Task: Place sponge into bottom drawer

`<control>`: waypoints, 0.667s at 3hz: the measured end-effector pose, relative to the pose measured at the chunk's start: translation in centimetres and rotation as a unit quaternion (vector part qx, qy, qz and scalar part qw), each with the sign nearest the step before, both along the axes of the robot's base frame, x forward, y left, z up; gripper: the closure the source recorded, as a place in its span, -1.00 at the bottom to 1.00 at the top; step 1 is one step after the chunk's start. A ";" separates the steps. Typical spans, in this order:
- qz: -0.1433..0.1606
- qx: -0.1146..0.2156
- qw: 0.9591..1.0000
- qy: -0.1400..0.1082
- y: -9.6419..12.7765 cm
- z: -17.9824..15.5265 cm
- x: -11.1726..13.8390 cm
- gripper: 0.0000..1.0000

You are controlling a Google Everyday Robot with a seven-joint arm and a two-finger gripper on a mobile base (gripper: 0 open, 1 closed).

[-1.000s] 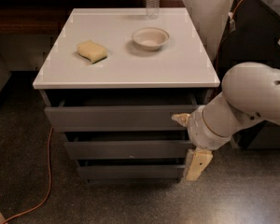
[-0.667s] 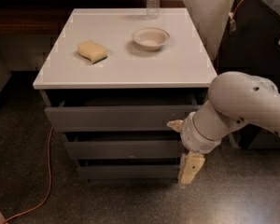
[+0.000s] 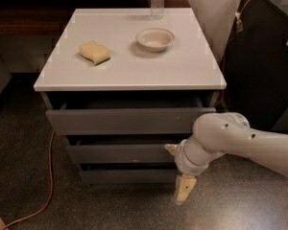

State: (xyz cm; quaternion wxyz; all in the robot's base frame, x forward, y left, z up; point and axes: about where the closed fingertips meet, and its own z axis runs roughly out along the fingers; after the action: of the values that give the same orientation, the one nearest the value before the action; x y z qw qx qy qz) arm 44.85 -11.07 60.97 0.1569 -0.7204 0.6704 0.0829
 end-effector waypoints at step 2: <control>0.027 -0.004 0.999 -0.021 1.1 -8.2 1.9 -1.00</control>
Offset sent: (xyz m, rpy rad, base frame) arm 0.0305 0.0120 -0.1373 -0.0161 -0.0682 0.0877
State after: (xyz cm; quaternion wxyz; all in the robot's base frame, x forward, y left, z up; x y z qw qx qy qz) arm 46.73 -9.98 52.73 0.1659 -0.7403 0.6478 0.0686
